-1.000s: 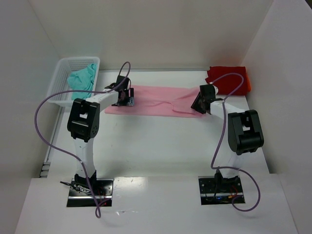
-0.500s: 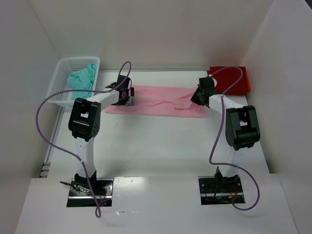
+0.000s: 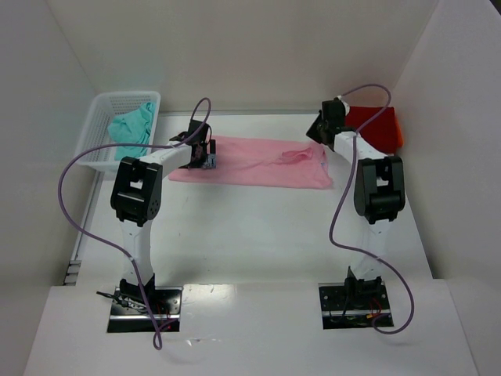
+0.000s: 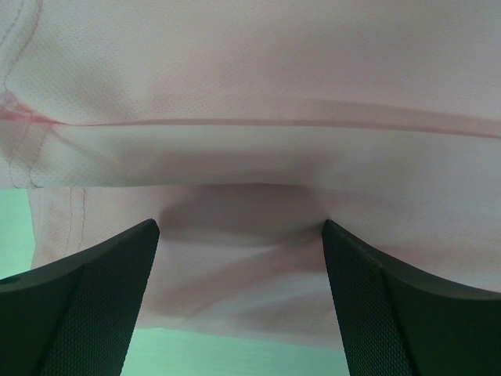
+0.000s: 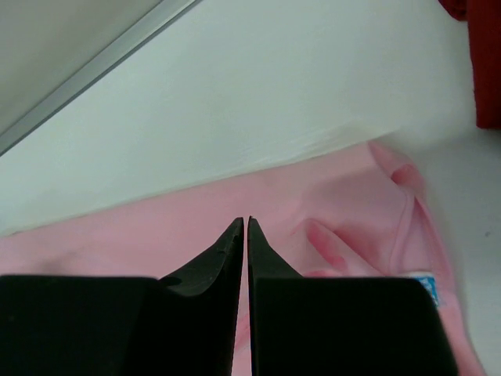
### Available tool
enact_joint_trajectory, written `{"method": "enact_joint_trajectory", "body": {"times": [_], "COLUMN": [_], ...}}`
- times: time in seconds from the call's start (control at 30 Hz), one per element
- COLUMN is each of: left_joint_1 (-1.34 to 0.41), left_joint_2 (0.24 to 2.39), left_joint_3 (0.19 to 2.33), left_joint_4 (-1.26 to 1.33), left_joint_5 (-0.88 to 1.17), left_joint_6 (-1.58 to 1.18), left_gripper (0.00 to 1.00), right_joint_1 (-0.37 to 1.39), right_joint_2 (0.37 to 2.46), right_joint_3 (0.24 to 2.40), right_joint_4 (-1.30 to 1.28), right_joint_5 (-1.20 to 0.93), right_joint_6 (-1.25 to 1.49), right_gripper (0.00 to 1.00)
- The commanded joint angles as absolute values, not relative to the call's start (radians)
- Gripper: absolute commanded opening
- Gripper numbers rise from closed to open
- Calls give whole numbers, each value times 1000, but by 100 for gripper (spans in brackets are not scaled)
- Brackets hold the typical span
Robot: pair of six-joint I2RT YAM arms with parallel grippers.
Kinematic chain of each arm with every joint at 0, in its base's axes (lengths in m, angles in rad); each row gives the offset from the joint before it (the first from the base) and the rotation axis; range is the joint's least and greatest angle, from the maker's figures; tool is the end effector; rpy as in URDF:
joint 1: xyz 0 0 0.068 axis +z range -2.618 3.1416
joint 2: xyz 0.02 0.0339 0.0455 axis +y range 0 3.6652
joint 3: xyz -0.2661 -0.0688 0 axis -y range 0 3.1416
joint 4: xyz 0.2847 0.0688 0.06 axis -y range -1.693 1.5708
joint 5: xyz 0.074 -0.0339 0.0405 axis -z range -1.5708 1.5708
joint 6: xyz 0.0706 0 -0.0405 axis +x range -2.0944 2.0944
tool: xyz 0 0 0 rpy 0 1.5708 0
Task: Fold and stack the t-shirts
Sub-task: Fold the other side of the tshirt into a rectangle
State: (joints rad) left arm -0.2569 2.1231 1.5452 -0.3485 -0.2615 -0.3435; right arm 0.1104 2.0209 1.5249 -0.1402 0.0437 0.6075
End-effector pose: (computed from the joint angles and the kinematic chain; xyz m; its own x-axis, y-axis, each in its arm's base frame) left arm 0.5040 -0.1135 0.1211 -0.7601 -0.1367 -0.6352 -0.1707 0.9853 -0.0077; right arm 0.5281 0.0554 0.1845 -0.5278 0.5153 -0.6753 0.2754 0.8558 0.4378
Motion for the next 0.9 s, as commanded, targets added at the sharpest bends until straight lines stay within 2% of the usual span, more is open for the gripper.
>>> {"method": "enact_joint_trajectory", "body": {"times": [0.0, 0.13, 0.2, 0.27, 0.37, 0.47, 0.6, 0.7, 0.73, 0.87], "left_joint_1": [-258, -258, -258, -258, -258, -258, -258, -258, -258, -258], "left_joint_2": [2149, 2149, 2149, 2149, 2149, 2149, 2149, 2149, 2149, 2149], "left_joint_3": [1565, 1565, 1565, 1565, 1565, 1565, 1555, 1555, 1545, 1545], "left_joint_4": [-371, -371, -371, -371, -371, -371, -371, -371, -371, -371], "left_joint_5": [-258, -258, -258, -258, -258, -267, -267, -267, -267, -267], "left_joint_6": [-339, -339, -339, -339, -339, -339, -339, -339, -339, -339], "left_gripper": [93, 93, 93, 93, 93, 93, 93, 93, 93, 94], "right_joint_1": [104, 104, 104, 104, 104, 104, 104, 104, 116, 164], "right_joint_2": [2083, 2117, 2097, 2037, 1933, 1829, 1779, 1758, 1758, 1802], "right_joint_3": [1638, 1707, 1707, 1681, 1584, 1482, 1330, 1246, 1232, 1239], "right_joint_4": [-127, -170, -170, -170, -192, -176, -166, -117, -106, -97], "right_joint_5": [28, 28, 28, 28, -6, -44, -67, -95, -104, -133], "right_joint_6": [581, 571, 571, 552, 552, 561, 587, 597, 597, 539], "right_gripper": [10, 21, 40, 53, 66, 70, 68, 46, 30, 15]}}
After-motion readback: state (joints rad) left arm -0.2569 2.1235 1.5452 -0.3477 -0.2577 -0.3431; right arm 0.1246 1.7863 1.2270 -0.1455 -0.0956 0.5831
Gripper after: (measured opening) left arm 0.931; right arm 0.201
